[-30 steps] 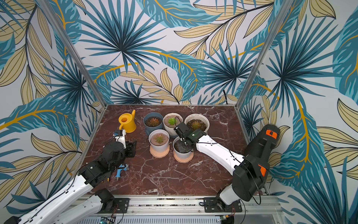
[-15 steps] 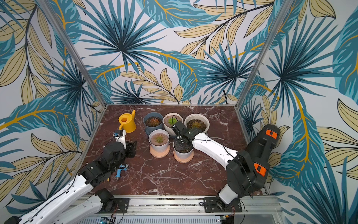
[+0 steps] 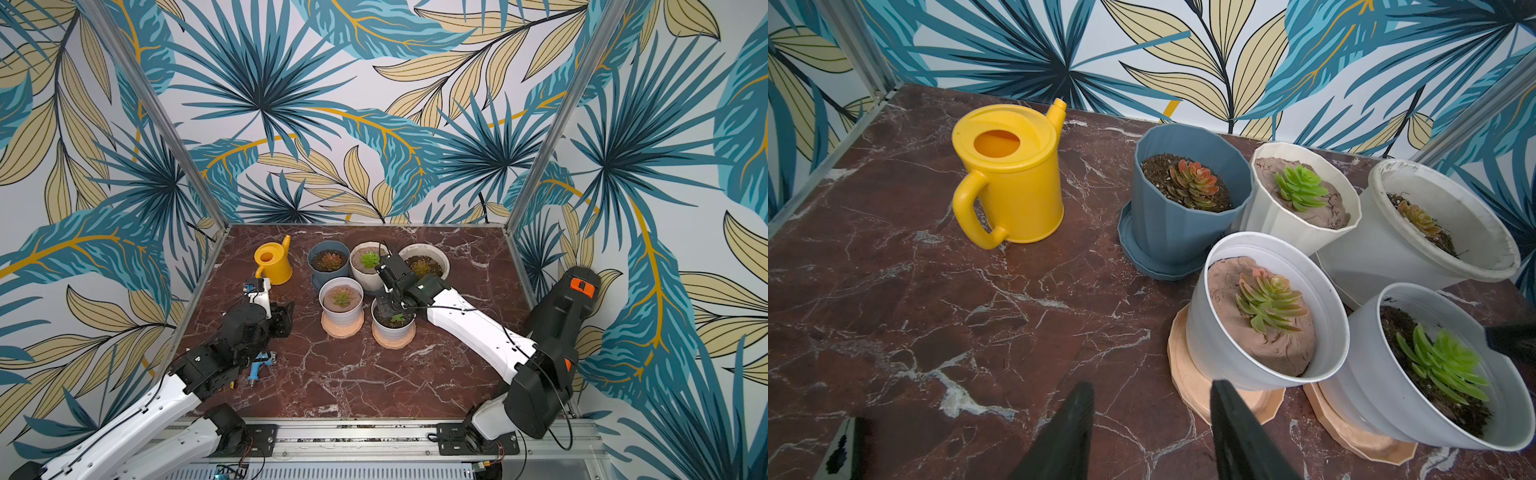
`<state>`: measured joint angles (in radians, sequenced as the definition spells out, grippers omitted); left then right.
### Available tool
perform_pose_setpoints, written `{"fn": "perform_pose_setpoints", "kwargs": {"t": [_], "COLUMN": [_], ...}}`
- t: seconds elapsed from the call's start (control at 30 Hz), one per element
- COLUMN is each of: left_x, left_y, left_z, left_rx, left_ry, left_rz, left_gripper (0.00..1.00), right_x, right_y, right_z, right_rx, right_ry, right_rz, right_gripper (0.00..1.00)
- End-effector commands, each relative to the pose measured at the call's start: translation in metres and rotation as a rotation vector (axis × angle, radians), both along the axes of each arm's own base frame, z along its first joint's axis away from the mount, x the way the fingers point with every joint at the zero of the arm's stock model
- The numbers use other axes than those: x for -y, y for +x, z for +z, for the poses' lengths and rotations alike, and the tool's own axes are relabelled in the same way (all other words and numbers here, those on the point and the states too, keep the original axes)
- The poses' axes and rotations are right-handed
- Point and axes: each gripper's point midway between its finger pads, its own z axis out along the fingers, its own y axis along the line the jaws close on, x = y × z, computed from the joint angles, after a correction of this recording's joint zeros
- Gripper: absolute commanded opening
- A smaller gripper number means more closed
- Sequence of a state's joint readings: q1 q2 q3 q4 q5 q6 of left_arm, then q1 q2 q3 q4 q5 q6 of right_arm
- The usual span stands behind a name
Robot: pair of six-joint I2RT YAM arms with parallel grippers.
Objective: Water the succulent around the soil edge
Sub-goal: Move the pot to the center of the board, then pick up the watering can from the center of the board.
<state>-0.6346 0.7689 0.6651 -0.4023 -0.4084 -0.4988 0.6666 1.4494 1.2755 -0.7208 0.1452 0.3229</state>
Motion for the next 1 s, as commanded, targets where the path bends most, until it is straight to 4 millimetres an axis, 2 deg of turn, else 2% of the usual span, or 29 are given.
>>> {"fn": "perform_pose_setpoints", "kwargs": {"t": [0.0,0.1,0.23,0.27,0.3,0.33,0.43,0.53,0.6,0.73,0.83,0.9,0.97], "left_x": [-0.002,-0.009,-0.025,-0.030,-0.034,-0.039,-0.052,-0.072,-0.081,-0.110,-0.130,-0.146,-0.154], "left_y": [0.006,0.014,0.031,0.038,0.044,0.051,0.065,0.078,0.091,0.118,0.143,0.155,0.168], "left_z": [0.012,0.018,0.024,0.023,0.021,0.017,0.013,0.010,0.005,-0.016,-0.044,-0.064,-0.076], "left_rx": [0.051,0.086,0.119,0.114,0.104,0.085,0.055,0.050,0.048,0.005,-0.044,-0.101,-0.120], "left_ry": [-0.014,-0.006,0.035,0.033,0.024,0.004,-0.003,0.045,0.066,0.040,0.010,-0.071,-0.129], "left_rz": [0.032,0.087,0.203,0.223,0.236,0.246,0.279,0.324,0.302,0.284,0.215,0.179,0.103], "left_gripper": [0.50,0.53,0.64,0.65,0.66,0.67,0.69,0.77,0.77,0.75,0.74,0.73,0.69], "right_x": [-0.008,-0.016,-0.021,-0.021,-0.021,-0.021,-0.018,-0.014,-0.012,-0.008,-0.007,-0.005,-0.003], "right_y": [0.000,-0.008,-0.027,-0.034,-0.040,-0.046,-0.057,-0.065,-0.069,-0.077,-0.081,-0.082,-0.081], "right_z": [0.029,0.055,0.088,0.095,0.099,0.102,0.105,0.095,0.087,0.080,0.082,0.083,0.082], "right_rx": [0.090,0.177,0.349,0.395,0.429,0.464,0.554,0.596,0.616,0.643,0.680,0.690,0.702], "right_ry": [0.055,0.117,0.215,0.246,0.273,0.301,0.356,0.366,0.363,0.392,0.425,0.431,0.430], "right_rz": [0.065,0.151,0.270,0.296,0.317,0.340,0.370,0.397,0.407,0.409,0.413,0.411,0.398], "right_gripper": [0.09,0.14,0.32,0.48,0.95,1.00,1.00,1.00,1.00,0.99,1.00,1.00,0.99]}}
